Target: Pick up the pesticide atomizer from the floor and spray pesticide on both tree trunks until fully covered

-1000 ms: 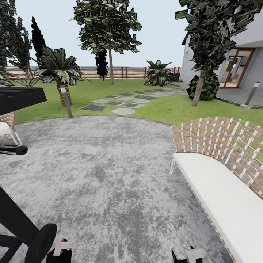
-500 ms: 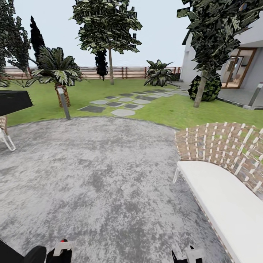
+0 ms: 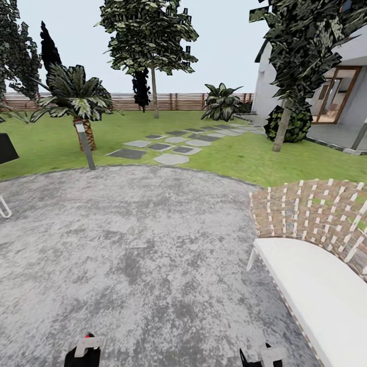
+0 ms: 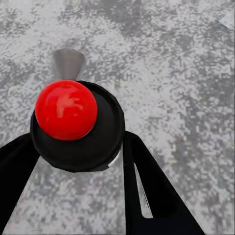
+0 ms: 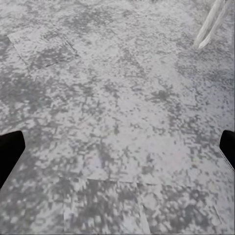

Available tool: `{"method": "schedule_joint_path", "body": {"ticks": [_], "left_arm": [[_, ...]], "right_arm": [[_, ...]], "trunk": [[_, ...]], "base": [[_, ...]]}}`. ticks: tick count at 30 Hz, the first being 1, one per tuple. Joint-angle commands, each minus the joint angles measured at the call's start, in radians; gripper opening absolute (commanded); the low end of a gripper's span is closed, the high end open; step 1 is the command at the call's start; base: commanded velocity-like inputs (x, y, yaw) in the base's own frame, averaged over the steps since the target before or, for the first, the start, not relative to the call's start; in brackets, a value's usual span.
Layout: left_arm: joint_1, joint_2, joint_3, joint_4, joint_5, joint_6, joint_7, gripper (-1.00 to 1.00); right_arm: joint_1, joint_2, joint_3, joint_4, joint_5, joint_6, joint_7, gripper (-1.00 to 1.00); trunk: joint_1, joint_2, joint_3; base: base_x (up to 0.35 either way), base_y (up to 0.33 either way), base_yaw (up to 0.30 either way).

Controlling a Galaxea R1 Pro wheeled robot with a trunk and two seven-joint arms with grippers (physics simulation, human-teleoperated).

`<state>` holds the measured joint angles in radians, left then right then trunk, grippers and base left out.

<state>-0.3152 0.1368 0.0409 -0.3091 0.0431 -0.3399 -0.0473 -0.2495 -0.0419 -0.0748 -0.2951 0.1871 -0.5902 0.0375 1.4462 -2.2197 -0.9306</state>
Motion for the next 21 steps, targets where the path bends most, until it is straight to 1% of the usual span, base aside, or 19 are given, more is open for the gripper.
{"method": "schedule_joint_path", "body": {"ticks": [1, 18, 21], "left_arm": [[0.0, 0.0, 0.004, 0.001, 0.004, -0.002, -0.005, -1.0], [-0.001, -0.002, 0.003, 0.001, 0.004, -0.003, -0.005, -1.0], [-0.001, -0.002, 0.002, 0.001, 0.004, -0.004, -0.005, -1.0]], "right_arm": [[-0.001, 0.001, -0.008, 0.001, 0.008, -0.003, 0.004, 1.0], [-0.001, 0.001, -0.008, 0.001, 0.008, -0.003, 0.004, 1.0], [-0.001, 0.001, -0.008, 0.001, 0.008, -0.003, 0.004, 1.0]], "trunk": [[0.0, 0.0, -0.001], [0.0, 0.0, -0.001], [0.0, 0.0, -0.001]], "base": [[0.34, 0.0, 0.0], [0.34, 0.0, 0.0], [0.34, 0.0, 0.097]]}}
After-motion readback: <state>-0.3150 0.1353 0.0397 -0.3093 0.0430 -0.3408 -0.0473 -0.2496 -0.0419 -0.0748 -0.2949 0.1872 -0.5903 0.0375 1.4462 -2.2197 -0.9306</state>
